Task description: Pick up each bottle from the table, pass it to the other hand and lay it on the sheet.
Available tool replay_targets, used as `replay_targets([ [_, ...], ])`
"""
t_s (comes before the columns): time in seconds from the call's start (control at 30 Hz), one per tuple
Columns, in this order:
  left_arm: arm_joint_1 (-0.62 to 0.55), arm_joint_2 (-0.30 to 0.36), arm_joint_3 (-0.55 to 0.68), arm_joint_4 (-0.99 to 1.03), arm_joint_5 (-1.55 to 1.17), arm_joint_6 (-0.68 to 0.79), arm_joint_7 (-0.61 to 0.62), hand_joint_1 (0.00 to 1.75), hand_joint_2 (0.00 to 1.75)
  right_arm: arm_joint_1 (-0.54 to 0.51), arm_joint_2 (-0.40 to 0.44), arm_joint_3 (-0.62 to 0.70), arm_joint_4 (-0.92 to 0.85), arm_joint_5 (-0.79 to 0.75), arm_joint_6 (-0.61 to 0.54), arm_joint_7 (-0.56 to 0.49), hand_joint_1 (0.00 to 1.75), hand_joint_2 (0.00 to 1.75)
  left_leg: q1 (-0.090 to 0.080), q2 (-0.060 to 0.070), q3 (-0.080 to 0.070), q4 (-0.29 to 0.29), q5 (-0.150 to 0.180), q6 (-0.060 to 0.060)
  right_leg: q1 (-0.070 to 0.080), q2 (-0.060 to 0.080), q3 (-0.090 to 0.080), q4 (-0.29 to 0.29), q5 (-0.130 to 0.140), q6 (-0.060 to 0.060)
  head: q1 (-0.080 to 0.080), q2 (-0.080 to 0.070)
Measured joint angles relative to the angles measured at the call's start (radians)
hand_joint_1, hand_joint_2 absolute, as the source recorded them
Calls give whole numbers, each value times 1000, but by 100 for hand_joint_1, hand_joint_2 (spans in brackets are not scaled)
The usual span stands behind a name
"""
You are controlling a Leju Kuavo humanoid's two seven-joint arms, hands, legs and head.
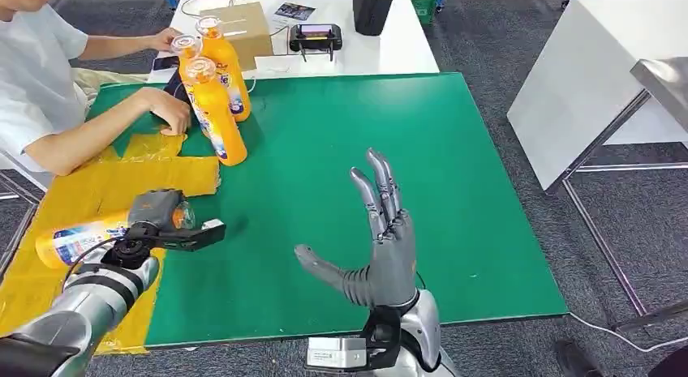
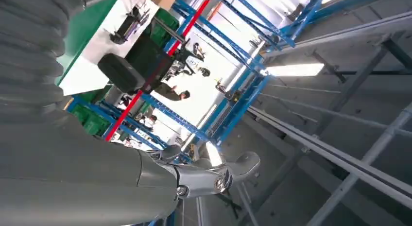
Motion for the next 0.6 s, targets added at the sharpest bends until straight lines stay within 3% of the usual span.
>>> replay_targets([
  [0.43, 58, -30, 106, -55, 43, 130, -108, 0, 175, 5, -6, 0, 6, -5, -2, -3, 0, 175, 0, 0, -1, 0, 0, 0, 0, 0, -1, 0, 0, 0, 0, 0],
  [0.6, 123, -46, 147, -170, 123, 233, -216, 0, 175, 15, -7, -3, 8, -6, -2, -3, 0, 175, 0, 0, -1, 0, 0, 0, 0, 0, -1, 0, 0, 0, 0, 0],
])
